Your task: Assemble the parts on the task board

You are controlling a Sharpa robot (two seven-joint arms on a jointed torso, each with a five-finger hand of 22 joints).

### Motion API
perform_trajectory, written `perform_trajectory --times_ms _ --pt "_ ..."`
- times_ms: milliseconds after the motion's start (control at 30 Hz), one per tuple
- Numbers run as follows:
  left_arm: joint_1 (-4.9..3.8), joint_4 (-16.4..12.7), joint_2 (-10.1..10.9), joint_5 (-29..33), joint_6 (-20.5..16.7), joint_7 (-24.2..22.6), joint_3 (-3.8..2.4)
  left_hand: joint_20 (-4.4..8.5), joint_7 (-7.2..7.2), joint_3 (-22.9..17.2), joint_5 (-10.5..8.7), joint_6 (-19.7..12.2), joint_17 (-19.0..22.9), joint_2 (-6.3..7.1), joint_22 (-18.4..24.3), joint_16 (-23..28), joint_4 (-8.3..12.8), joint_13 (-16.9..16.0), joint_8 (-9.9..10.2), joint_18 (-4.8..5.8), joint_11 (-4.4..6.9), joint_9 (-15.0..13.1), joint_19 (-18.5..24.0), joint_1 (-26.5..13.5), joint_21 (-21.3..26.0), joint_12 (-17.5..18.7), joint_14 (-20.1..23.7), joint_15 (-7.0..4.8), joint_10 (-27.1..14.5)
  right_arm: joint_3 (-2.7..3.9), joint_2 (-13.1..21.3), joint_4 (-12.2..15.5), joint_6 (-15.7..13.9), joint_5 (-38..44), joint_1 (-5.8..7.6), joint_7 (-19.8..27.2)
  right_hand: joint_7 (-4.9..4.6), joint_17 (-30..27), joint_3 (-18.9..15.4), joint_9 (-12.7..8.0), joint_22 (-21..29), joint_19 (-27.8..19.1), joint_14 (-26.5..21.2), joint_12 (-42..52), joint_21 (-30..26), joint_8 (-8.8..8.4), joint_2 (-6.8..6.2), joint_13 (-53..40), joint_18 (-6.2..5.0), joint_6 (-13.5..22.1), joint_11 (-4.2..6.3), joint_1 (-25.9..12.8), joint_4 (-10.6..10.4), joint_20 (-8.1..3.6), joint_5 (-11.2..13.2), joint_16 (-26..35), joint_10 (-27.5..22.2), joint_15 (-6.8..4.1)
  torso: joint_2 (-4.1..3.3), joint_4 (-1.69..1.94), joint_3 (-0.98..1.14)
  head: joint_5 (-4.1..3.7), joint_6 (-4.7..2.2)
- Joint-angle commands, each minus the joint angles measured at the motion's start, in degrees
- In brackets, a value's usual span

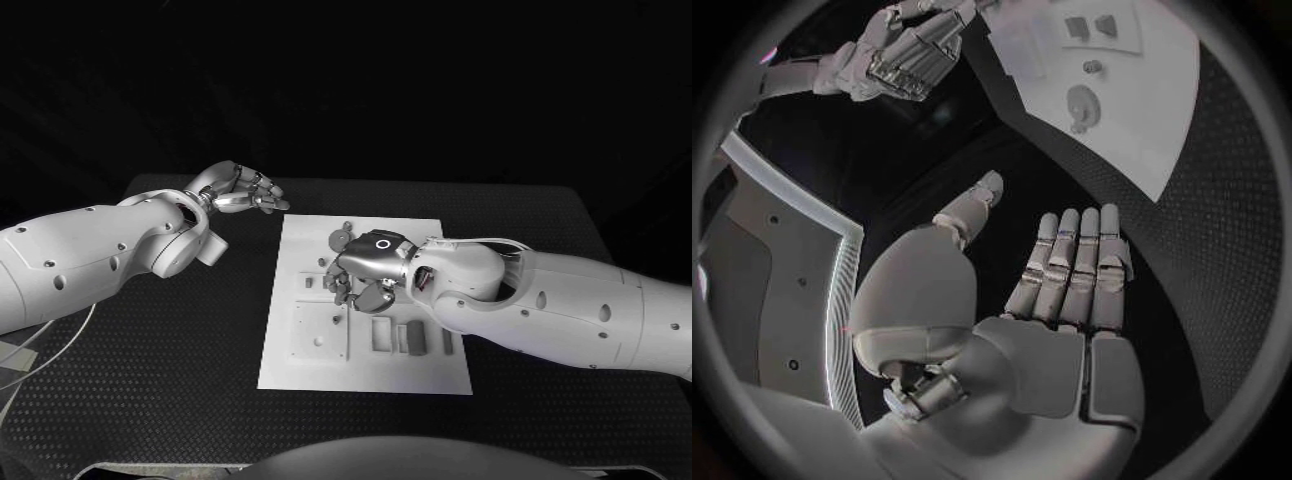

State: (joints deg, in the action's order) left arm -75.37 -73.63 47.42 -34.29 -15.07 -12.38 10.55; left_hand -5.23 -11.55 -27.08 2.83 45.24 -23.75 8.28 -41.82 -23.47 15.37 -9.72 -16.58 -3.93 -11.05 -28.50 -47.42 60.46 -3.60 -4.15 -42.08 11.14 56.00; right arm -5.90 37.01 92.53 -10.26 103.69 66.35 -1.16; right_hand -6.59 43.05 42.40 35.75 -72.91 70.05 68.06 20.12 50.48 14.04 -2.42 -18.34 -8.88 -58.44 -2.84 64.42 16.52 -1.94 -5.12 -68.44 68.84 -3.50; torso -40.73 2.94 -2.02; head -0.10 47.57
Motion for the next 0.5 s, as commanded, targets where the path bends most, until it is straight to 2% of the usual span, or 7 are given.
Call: perform_trajectory --times_ms 33,200,333,500 --pt "-0.01 0.11 -0.16 0.51 0.63 -0.31 -0.05 -0.21 -0.31 0.27 0.1 -0.59 0.06 -0.07 0.07 0.36 0.03 0.11 0.22 -0.54 -0.16 0.07 -0.19 -0.29 -0.22 0.31 -0.19 0.01 -0.05 -0.59 -1.42 -0.12 1.67 0.85 -0.03 0.95 -0.3 0.06 0.32 0.0 -0.1 0.18 0.17 -0.04 0.29 0.49 0.36 0.03 -6.12 -0.52 0.43 0.31 -0.05 -0.12 -0.34 -0.25 0.74 -0.37 -0.07 0.06 -0.01 0.29 -0.09" --pt "-0.02 0.36 -0.27 0.51 0.63 -0.27 -0.05 -0.22 -0.32 0.24 0.1 -0.62 0.07 -0.1 0.16 0.41 0.14 0.2 0.21 -0.55 -0.17 0.07 -0.15 -0.13 -0.21 0.31 -0.16 0.0 -0.08 -1.57 -4.12 -1.08 2.18 0.84 -0.07 1.33 -0.31 0.06 0.36 -0.02 -0.12 0.17 0.16 -0.09 0.28 0.48 0.45 0.03 -6.12 -0.49 0.43 0.27 -0.06 -0.14 -0.42 -0.23 0.75 -0.36 -0.13 0.12 -0.01 0.71 -0.08" --pt "-0.02 0.4 -0.42 0.51 0.47 -0.03 -0.05 -0.27 -0.34 0.31 0.09 -0.67 0.1 0.01 0.28 0.56 0.19 0.31 0.21 -0.5 -0.21 0.07 -0.03 -0.12 -0.18 0.34 0.01 0.02 -0.18 -2.68 -5.8 -1.9 2.78 0.84 -0.23 1.66 -0.33 0.06 0.38 -0.04 -0.13 0.16 0.14 -0.13 0.27 0.46 0.52 0.03 -6.12 -0.45 0.42 0.21 -0.05 -0.15 -0.46 -0.21 0.73 -0.36 -0.15 0.11 0.02 1.29 0.0" --pt "-0.02 0.17 -0.38 0.51 0.52 -0.04 -0.05 -0.32 -0.37 0.37 0.09 -0.73 0.15 0.08 0.42 0.73 0.19 0.43 0.2 -0.45 -0.27 0.08 0.14 -0.13 -0.15 0.35 0.22 0.06 -0.28 -3.32 -7.09 -2.72 3.23 1.07 -1.01 1.69 -0.35 0.06 0.4 -0.06 -0.15 0.13 0.09 -0.19 0.26 0.43 0.57 0.04 -6.12 -0.39 0.41 0.15 -0.01 -0.18 -0.55 -0.19 0.71 -0.35 -0.14 0.11 -0.02 1.72 0.29"
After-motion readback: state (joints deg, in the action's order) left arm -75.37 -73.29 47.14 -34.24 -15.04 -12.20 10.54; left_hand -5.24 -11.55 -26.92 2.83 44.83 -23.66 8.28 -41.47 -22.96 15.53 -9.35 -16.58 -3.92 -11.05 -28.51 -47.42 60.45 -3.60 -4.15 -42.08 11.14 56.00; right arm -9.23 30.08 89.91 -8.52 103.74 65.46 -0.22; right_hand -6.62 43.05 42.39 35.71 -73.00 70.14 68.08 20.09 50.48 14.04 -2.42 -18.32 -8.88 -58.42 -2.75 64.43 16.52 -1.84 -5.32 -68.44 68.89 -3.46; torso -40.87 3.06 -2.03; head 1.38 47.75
